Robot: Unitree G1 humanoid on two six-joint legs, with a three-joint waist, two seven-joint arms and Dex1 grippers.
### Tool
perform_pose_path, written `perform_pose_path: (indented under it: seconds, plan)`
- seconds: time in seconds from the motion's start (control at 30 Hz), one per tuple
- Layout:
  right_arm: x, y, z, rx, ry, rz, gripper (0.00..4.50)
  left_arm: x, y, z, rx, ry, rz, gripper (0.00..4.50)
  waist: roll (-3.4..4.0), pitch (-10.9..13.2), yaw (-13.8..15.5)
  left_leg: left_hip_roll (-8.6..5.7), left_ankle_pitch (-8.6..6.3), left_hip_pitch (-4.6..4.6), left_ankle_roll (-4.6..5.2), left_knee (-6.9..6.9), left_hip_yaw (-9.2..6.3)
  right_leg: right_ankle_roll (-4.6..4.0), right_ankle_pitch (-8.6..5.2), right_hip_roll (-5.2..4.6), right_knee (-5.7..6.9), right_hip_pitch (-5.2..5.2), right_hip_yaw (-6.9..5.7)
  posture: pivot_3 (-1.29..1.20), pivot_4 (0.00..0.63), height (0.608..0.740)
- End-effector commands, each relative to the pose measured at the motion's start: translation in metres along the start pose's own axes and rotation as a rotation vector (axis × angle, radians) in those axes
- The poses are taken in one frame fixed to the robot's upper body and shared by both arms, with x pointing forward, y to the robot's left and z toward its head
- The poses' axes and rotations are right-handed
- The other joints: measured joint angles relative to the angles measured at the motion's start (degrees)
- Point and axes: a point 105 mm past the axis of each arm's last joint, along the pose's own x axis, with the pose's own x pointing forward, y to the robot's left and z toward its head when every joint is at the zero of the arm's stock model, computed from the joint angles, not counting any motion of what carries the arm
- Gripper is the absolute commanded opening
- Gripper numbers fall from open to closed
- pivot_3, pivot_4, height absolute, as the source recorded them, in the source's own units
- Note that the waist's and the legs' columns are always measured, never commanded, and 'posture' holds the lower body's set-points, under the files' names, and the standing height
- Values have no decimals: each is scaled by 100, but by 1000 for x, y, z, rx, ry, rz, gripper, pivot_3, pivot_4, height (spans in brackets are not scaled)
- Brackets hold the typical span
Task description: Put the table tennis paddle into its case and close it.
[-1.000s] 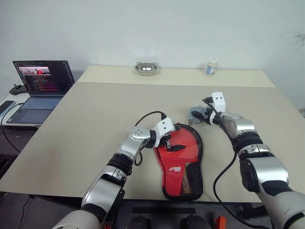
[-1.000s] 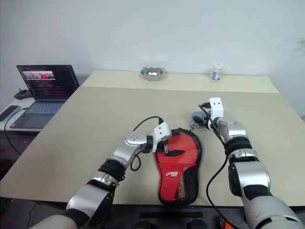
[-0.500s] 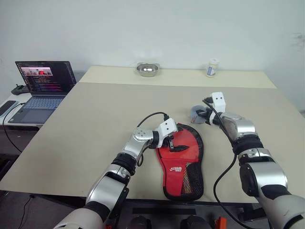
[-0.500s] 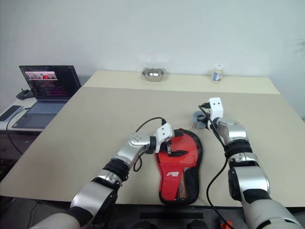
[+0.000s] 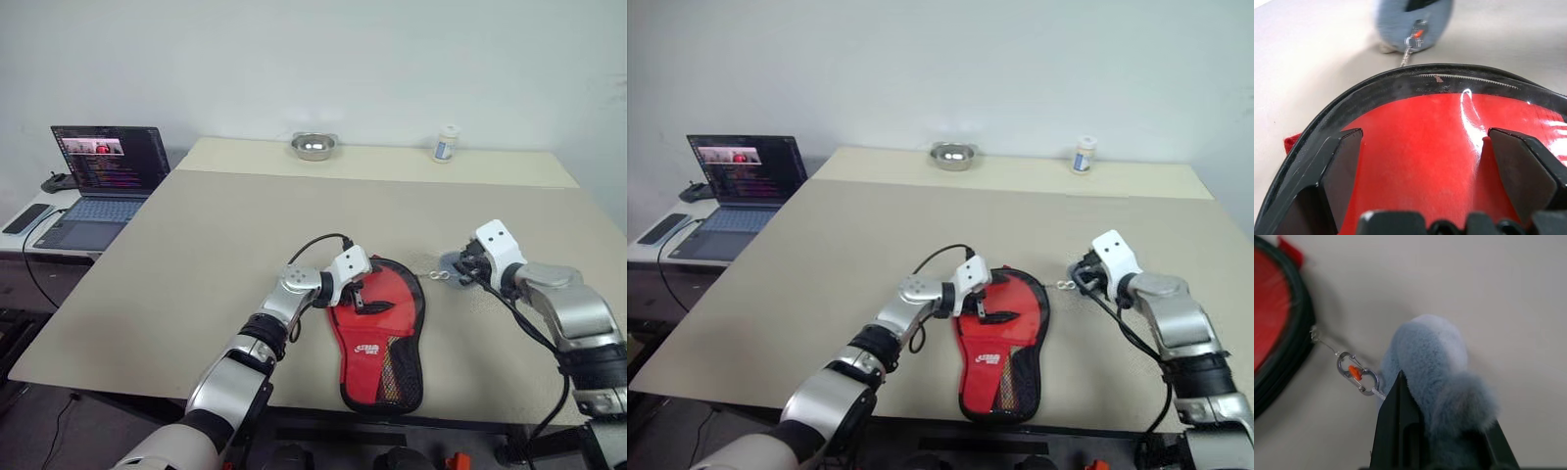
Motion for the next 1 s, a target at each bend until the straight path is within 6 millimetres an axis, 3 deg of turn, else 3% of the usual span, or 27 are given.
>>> perform_pose_path:
  seconds: [0.03,0.3,0.7,1.0]
  plan:
    - [-40,21,8,-77,12,100,188,1,-34,-59,-115,188,-94,4500,8,-15,11,-1,0,-8,0,-2,-13,0,0,0,-16,4,-14,0,150,740]
    - [-82,73,-14,-152,147,349,187,3,-37,-60,-110,197,-108,4500,-7,-54,7,4,-10,-11,12,-4,-29,17,-10,-11,-53,20,-29,0,150,740]
    - [-115,140,-55,-185,259,589,187,5,-39,-62,-101,209,-112,4500,-22,-81,38,-2,-19,-15,12,-5,-48,27,-24,-12,-67,36,-56,0,150,740]
    - [-139,168,-66,-197,283,758,177,6,-39,-62,-92,214,-113,4500,-54,-92,30,9,-30,32,-2,-6,-107,-20,-70,-25,-73,96,-115,0,150,740]
